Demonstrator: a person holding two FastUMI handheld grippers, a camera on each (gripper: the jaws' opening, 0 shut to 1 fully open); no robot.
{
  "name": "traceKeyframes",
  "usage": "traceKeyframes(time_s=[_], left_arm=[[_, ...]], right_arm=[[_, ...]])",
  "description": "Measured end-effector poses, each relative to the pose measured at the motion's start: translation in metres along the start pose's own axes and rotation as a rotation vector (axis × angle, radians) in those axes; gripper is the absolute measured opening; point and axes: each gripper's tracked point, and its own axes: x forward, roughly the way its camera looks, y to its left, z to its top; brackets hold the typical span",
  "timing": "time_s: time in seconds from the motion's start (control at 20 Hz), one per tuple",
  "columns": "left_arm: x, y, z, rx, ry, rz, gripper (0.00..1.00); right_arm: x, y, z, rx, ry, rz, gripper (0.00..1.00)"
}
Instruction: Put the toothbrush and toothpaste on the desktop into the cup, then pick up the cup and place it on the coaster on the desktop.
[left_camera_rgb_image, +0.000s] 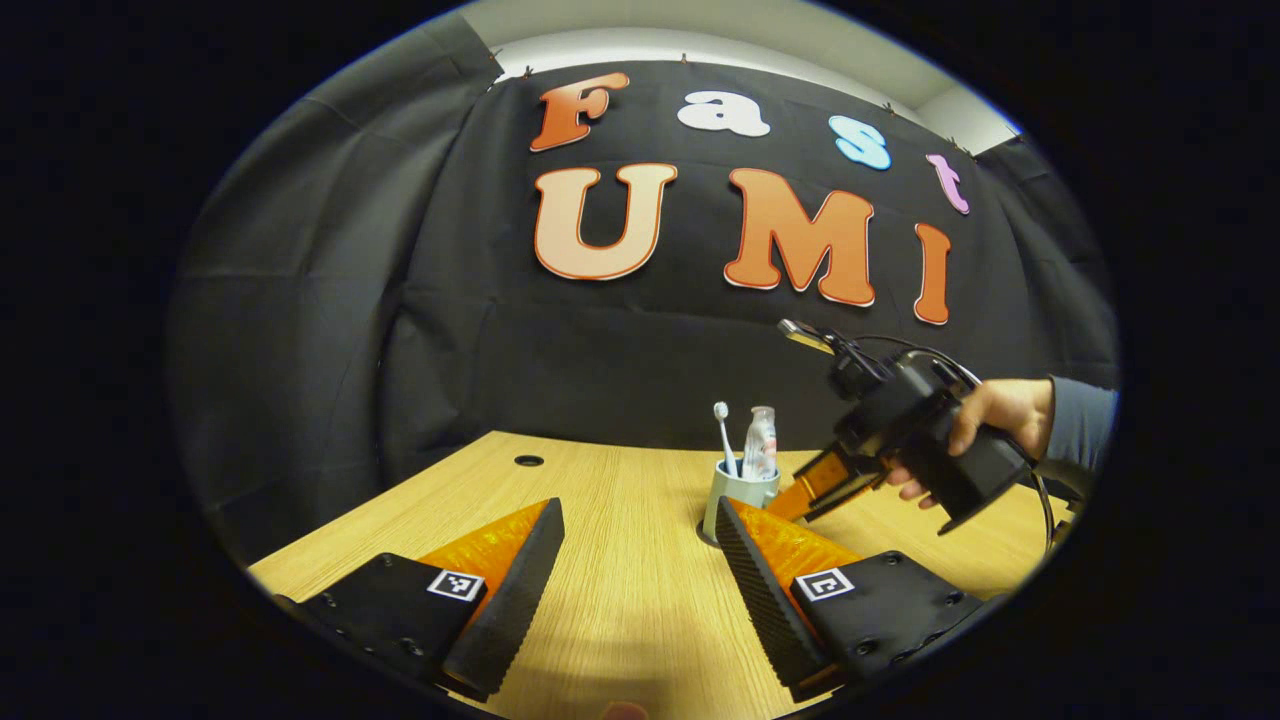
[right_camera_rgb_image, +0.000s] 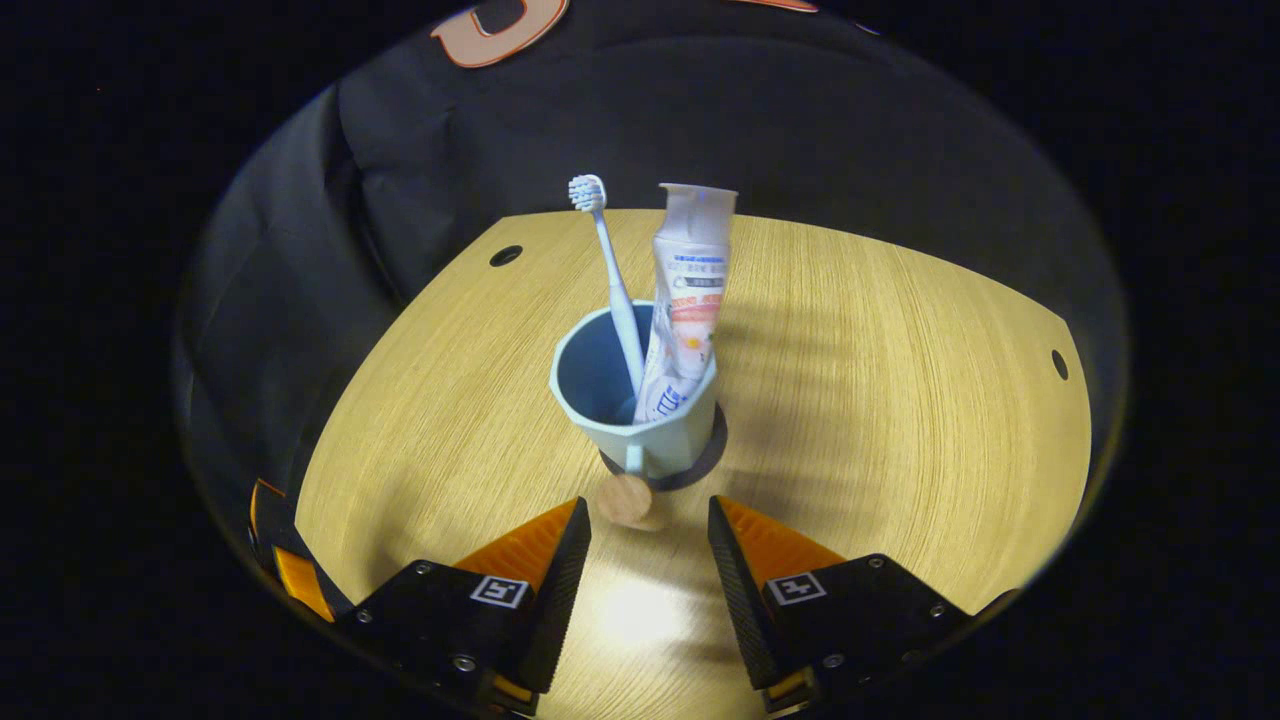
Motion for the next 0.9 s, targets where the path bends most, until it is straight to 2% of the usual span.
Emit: traceKeyframes(time_s=[0.05, 0.1, 0.15, 0.2, 0.25, 0.3, 0.35, 0.5, 0.65, 0.9], left_arm=[[0.0, -0.005, 0.004, 0.007, -0.003, -0.009, 0.97], [0.001, -0.011, 0.006, 0.018, -0.007, -0.019, 0.97], [0.003, -0.017, 0.012, 0.025, -0.016, -0.028, 0.97], [0.005, -0.023, 0.018, 0.025, -0.027, -0.038, 0.97], [0.008, -0.03, 0.023, 0.013, -0.04, -0.05, 0.96], [0.012, -0.038, 0.028, 0.001, -0.05, -0.062, 0.97], [0.014, -0.045, 0.032, -0.002, -0.055, -0.067, 0.97], [0.023, -0.068, 0.04, -0.005, -0.067, -0.088, 0.97], [0.028, -0.085, 0.047, -0.01, -0.087, -0.095, 0.96], [0.035, -0.113, 0.041, -0.009, -0.112, -0.108, 0.97]], right_arm=[[-0.008, -0.007, 0.0, 0.005, -0.037, -0.004, 0.74], [-0.017, -0.014, -0.001, 0.009, -0.076, -0.009, 0.72], [-0.027, -0.021, 0.0, 0.013, -0.116, -0.017, 0.78], [-0.037, -0.031, -0.002, 0.019, -0.146, -0.035, 0.8], [-0.046, -0.041, -0.008, 0.027, -0.183, -0.062, 0.8], [-0.053, -0.05, -0.013, 0.023, -0.216, -0.081, 0.74], [-0.062, -0.059, -0.02, 0.022, -0.25, -0.103, 0.8], [-0.082, -0.086, -0.033, 0.016, -0.357, -0.172, 0.8], [-0.098, -0.11, -0.052, -0.005, -0.419, -0.212, 0.81], [-0.122, -0.141, -0.071, -0.021, -0.543, -0.273, 0.89]])
